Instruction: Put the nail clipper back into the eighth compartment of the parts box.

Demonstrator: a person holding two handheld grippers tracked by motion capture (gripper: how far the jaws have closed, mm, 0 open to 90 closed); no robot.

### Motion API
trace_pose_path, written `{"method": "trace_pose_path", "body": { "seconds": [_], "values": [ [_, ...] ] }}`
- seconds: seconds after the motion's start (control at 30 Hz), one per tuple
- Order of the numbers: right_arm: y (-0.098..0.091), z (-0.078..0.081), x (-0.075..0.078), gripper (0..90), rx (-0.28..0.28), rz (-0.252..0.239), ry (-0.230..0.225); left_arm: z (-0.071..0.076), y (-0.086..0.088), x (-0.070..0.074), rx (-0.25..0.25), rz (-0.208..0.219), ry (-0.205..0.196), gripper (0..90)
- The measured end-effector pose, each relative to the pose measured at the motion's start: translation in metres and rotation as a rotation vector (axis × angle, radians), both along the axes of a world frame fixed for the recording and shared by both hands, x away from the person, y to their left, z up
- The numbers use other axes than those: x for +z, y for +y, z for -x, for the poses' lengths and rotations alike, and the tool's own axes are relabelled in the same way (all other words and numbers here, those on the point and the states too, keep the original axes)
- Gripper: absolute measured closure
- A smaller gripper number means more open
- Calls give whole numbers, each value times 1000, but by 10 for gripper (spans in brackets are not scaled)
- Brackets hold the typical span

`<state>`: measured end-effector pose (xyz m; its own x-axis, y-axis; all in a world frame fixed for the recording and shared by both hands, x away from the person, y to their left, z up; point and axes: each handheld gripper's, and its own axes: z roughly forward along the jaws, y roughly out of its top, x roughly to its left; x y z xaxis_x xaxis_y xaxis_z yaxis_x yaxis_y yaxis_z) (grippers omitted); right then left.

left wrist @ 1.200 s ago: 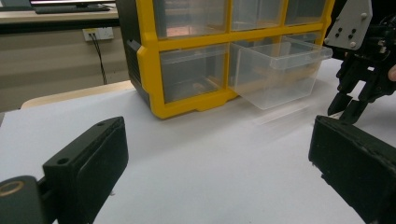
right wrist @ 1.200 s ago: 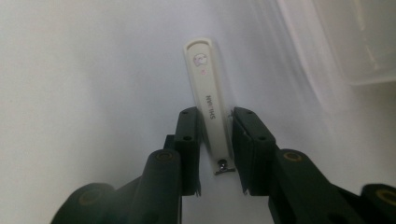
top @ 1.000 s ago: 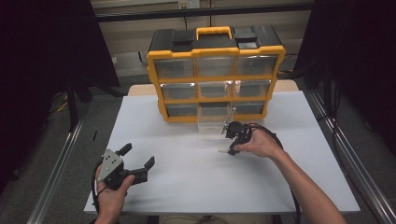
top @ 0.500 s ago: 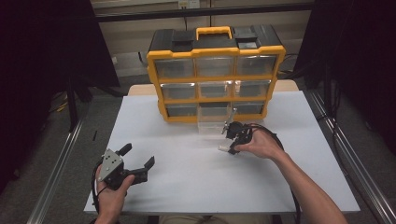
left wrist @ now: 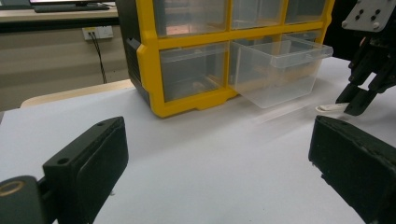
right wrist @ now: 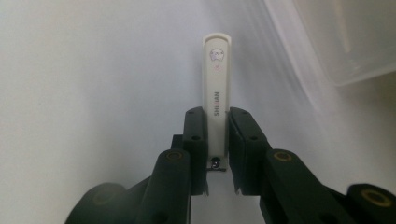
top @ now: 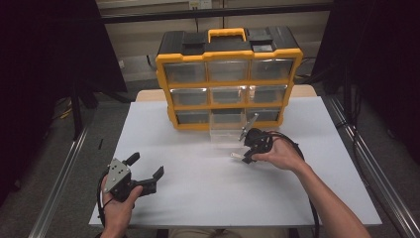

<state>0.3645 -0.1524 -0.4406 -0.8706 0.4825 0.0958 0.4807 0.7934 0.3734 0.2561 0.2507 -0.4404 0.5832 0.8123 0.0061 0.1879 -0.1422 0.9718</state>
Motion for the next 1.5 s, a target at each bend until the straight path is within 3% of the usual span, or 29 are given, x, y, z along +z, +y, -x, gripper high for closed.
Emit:
{"method": "trace_pose_path", "body": {
  "seconds": [0.17, 0.27, 0.43, 0.73, 1.03, 1.3, 1.5],
  "values": [
    [-7, 3, 4, 777, 5, -60, -24, 0, 0, 0, 3, 0, 4, 47],
    [-8, 5, 5, 777, 1, -68, -29, 0, 0, 0, 4, -3, 6, 47],
    [-13, 13, 9, 776, 6, -111, -87, 0, 0, 0, 6, 6, 5, 47],
    [-22, 18, 9, 777, -13, -179, -142, -1, 1, 0, 7, -5, 3, 47],
    [-23, 26, 11, 777, -32, -227, -213, 1, -1, -1, -9, 15, 9, 47],
    [-24, 30, 19, 777, -31, -301, -238, 1, 0, 0, -8, 12, 9, 47],
    [-24, 32, 26, 777, -40, -317, -244, 0, 0, 0, 0, 12, 8, 47]
  ]
}}
